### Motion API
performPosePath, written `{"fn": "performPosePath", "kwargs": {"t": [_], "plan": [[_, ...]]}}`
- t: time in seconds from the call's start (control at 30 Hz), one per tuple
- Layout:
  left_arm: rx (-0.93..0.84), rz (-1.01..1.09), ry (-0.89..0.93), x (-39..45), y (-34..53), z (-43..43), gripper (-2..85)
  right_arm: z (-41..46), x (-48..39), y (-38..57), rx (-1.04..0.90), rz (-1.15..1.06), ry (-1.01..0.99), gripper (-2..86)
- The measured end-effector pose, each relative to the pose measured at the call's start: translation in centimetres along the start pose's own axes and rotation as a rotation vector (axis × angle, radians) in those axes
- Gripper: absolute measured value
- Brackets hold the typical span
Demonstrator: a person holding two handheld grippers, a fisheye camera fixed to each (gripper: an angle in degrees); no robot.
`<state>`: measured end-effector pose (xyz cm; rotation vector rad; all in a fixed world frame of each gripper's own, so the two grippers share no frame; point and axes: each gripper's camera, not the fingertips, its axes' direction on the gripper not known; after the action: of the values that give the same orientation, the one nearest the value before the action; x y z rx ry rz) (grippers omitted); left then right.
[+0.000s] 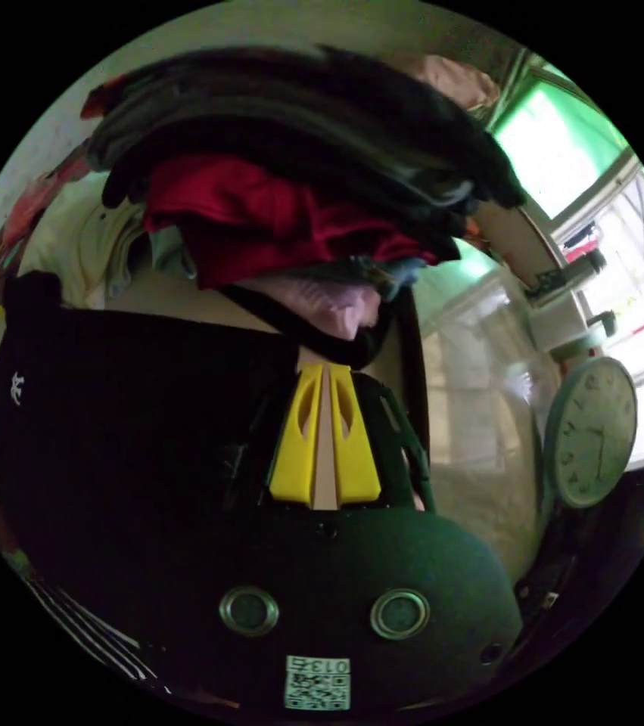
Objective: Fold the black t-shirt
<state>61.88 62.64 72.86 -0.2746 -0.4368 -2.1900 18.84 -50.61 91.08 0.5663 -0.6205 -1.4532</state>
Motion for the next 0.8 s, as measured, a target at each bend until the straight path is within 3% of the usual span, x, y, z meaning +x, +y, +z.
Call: {"fn": "performPosePath", "kwargs": {"t": [0.17, 0.37, 0.43, 0.8], "plan": [[0.122, -0.162, 0.055, 0.9, 2.2, -2.2, 6.3, -1.7, 0.6, 7.2, -0.071, -0.020, -0.084, 6.1], [-0.056, 0.238, 0.187, 14.7, 5.7, -0.3, 6.2, -1.5, 1.9, 16.4, -0.185, 0.201, -0.336, 8.6], [-0.069, 0.318, 0.143, 19.3, 6.7, 0.3, 6.1, -1.3, 1.9, 18.4, -0.200, 0.231, -0.342, 8.5], [-0.045, 0.638, 0.314, 43.5, 6.0, 4.3, 5.7, -3.2, -0.2, 20.3, -0.142, 0.134, -0.300, 7.4]]}}
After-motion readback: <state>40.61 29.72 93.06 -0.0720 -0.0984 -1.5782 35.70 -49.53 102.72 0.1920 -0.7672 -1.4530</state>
